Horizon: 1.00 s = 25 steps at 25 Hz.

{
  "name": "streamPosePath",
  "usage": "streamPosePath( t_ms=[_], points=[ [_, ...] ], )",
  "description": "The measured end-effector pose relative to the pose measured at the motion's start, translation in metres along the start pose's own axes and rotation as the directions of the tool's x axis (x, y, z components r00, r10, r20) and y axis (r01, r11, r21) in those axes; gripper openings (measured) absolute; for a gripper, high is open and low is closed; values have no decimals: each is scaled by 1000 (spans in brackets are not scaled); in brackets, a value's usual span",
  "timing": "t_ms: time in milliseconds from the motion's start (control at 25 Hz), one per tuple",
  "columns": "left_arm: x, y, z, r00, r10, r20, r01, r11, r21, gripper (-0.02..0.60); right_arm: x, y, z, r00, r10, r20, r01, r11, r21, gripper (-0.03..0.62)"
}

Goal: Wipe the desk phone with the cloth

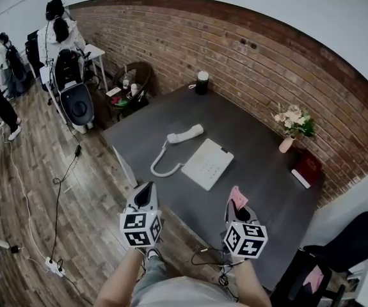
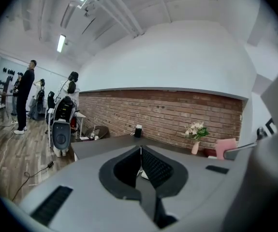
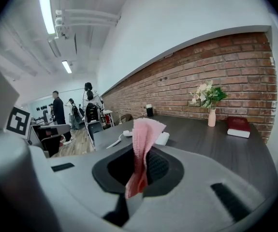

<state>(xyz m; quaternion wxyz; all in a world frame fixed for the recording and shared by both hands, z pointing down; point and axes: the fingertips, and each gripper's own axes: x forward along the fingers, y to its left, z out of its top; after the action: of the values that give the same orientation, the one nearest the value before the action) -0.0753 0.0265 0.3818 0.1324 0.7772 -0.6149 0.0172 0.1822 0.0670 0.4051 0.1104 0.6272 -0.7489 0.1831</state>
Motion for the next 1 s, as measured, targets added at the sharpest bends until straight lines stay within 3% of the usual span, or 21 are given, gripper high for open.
streamPosePath(
  t_ms=[440, 720, 1000],
  points=[
    [95, 52, 28, 985, -166, -55, 169, 984, 55, 5, 68, 29, 25, 988, -153, 21, 151, 984, 98, 21],
    [132, 54, 27, 964, -250, -91, 256, 965, 64, 6, 85, 28, 22, 973, -232, -6, 231, 964, 130, 21],
    [159, 46, 11, 950, -281, -139, 290, 956, 50, 5, 96, 16, 17, 968, -247, -36, 249, 959, 131, 21]
  ],
)
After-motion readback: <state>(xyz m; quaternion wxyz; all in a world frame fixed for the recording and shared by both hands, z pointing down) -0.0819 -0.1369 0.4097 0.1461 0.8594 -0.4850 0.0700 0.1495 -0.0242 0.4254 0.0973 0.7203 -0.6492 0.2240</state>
